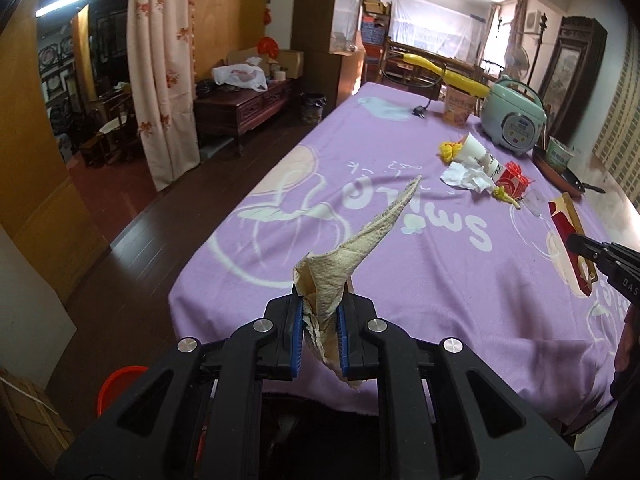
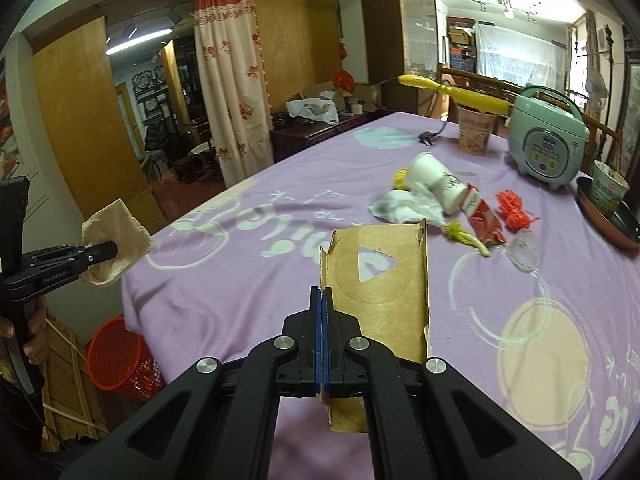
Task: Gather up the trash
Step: 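Carry the tissue and cardboard in both tools over the red basket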
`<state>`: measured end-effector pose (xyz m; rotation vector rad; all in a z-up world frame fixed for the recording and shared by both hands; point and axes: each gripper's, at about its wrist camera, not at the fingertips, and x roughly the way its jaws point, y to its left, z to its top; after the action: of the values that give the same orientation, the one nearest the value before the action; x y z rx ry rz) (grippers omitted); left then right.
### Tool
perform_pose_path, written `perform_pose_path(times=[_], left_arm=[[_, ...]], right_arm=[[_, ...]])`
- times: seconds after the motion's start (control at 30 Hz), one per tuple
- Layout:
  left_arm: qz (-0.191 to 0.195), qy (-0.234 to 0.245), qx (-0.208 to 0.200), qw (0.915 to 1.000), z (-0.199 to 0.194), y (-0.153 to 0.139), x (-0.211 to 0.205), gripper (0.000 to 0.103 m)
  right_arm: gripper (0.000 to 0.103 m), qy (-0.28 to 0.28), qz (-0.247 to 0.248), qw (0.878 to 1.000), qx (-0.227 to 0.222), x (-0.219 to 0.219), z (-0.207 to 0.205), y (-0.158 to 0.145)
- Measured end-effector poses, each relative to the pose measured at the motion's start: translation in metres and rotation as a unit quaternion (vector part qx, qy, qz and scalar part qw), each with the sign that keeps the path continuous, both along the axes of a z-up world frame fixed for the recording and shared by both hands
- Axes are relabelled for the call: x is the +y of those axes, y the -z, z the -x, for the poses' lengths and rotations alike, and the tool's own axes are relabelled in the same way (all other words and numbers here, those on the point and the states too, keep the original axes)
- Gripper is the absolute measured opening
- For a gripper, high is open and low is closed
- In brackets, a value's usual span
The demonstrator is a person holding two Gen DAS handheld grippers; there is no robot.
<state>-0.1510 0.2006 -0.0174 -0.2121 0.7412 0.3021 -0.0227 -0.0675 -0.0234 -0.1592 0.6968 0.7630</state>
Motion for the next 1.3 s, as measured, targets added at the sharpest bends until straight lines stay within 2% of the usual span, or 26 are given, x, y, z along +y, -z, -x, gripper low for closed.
perform_pose_path(times=[0.2,0.57,0.93,1.17,1.3], left_arm=[[-0.007,-0.029,-0.010,0.9995,0.039,-0.001,0.011,0.016],[-0.023,-0.123,-0.014,0.9920,0.120,0.008,0.052,0.017],[0.005,-0.198,0.012,0.9802,0.180,0.041,0.103,0.017],[0.036,-0.224,0.036,0.9734,0.200,0.071,0.136,0.017],[0.058,-0.238,0.053,0.9679,0.207,0.094,0.158,0.017]], right_arm=[[0.001,-0.041,0.006,0.999,-0.020,0.036,0.039,-0.006],[0.001,-0.147,0.008,0.989,-0.008,0.120,0.096,0.003],[0.001,-0.271,0.032,0.962,0.025,0.223,0.167,0.024],[0.001,-0.330,0.057,0.940,0.059,0.286,0.198,0.052],[0.001,-0.354,0.068,0.928,0.095,0.322,0.207,0.075]])
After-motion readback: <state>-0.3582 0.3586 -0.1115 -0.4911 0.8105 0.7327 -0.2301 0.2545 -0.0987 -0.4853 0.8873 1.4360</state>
